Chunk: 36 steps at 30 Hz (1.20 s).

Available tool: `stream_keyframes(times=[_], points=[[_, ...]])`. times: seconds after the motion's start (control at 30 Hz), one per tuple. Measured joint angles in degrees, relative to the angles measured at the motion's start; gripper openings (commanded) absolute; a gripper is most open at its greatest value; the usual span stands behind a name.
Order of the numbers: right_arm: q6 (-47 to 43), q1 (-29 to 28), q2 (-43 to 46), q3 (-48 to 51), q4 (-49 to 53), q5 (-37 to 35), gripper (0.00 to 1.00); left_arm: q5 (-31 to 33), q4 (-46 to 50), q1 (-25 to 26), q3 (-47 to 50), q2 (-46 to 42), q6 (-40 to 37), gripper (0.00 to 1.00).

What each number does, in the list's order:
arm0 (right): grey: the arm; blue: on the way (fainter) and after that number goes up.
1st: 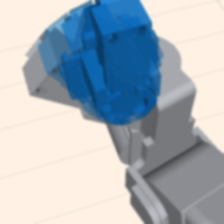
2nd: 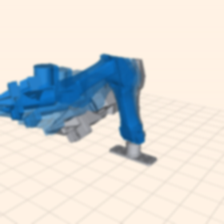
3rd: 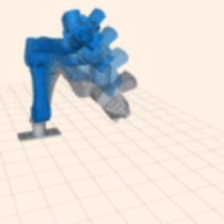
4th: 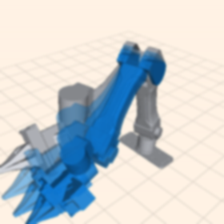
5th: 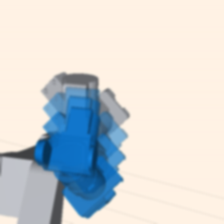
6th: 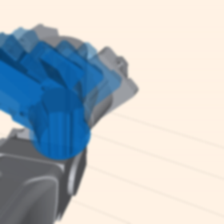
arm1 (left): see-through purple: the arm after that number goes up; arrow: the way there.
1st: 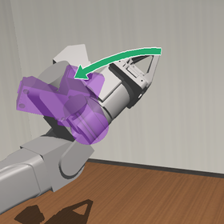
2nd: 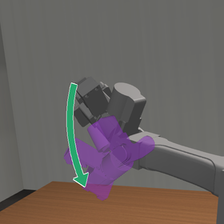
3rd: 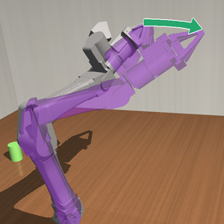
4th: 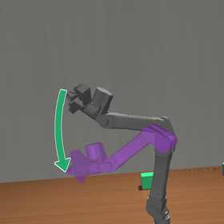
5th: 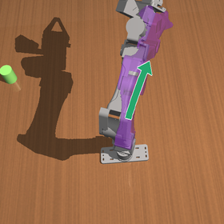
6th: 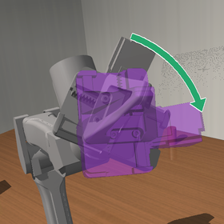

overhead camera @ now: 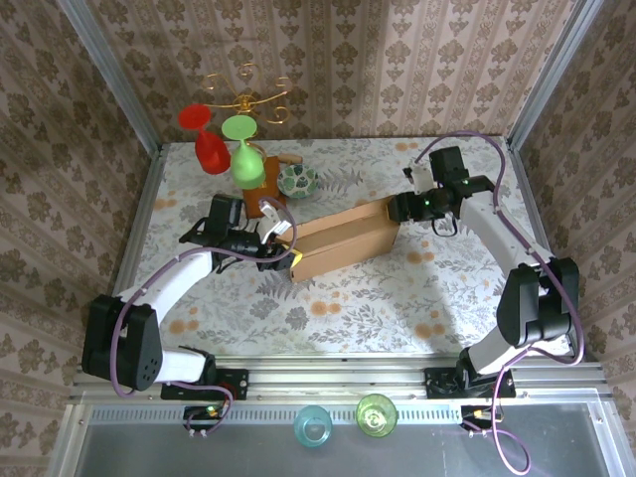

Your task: Fold the paper box

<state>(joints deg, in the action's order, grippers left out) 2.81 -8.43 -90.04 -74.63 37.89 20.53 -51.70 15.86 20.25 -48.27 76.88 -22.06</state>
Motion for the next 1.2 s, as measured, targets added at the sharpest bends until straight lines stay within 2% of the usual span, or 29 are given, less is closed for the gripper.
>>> stream_keyframes(times=[0.1, 0.23, 0.5, 0.83, 1.2], points=[[-0.7, 0.0, 0.5, -1.8, 1.6, -1.8, 0.70, 0.1, 0.0, 0.0, 0.0, 0.0, -0.3, 0.39], [-1.6, 0.4, 1.5, -4.7, 2.9, -3.3, 0.70, 0.2, 0.1, 0.0, -0.2, 0.0, -0.9, 0.39], [-6.7, 1.9, 2.2, -7.8, 4.8, -1.0, 0.54, 0.3, 0.6, 0.0, -1.0, 0.7, -1.5, 0.39], [-11.6, 1.5, -0.9, -8.5, 7.2, -0.2, 0.50, 0.3, 1.4, 0.0, -1.4, 0.8, -1.8, 0.40], [-12.9, -0.1, -3.3, -9.9, 7.7, -0.9, 0.28, 0.3, 1.5, -0.1, -1.5, 1.0, -1.8, 0.40]])
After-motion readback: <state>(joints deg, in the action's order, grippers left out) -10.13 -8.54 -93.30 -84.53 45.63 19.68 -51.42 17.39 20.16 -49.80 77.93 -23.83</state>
